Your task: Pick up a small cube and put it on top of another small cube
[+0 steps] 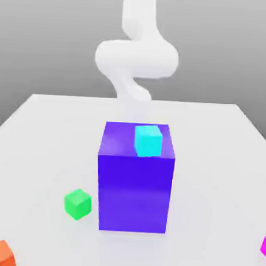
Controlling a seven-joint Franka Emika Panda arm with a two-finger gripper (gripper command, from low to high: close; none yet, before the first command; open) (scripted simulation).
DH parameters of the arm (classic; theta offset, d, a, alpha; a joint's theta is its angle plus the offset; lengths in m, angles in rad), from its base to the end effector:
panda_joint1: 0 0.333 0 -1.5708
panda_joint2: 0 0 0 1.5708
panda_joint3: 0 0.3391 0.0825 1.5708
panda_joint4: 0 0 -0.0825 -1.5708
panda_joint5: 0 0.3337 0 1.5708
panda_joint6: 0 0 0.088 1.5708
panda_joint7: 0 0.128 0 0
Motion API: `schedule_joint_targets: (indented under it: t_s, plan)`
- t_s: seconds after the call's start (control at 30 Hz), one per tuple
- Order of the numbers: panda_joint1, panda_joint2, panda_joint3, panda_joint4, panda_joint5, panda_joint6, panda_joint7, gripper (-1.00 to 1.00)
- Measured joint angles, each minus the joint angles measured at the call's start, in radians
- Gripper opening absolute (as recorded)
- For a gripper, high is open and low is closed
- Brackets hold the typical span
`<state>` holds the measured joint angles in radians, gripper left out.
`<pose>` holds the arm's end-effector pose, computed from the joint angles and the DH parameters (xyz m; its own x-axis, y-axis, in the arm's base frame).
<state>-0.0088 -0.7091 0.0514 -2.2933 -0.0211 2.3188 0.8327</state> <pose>0.3274 0.0210 0.6857 0.5212 -0.6985 0.4904 -0.5277 -0.7153 -0.4581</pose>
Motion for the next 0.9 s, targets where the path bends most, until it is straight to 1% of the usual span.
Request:
schedule_joint_targets:
  t_s: [0.27, 0.5, 0.7, 0.9]
  plan:
    - [-0.018, 0.293, 0.167, 0.021, -0.093, 0.064, 0.125, 0.0]
    - [0.0, 0.548, 0.283, 0.04, -0.206, 0.116, 0.254, 0.0]
    - [0.081, 0.767, 0.326, 0.056, -0.297, 0.16, 0.362, 0.0]
    - [0.157, 0.974, 0.349, 0.069, -0.339, 0.213, 0.435, 0.0]
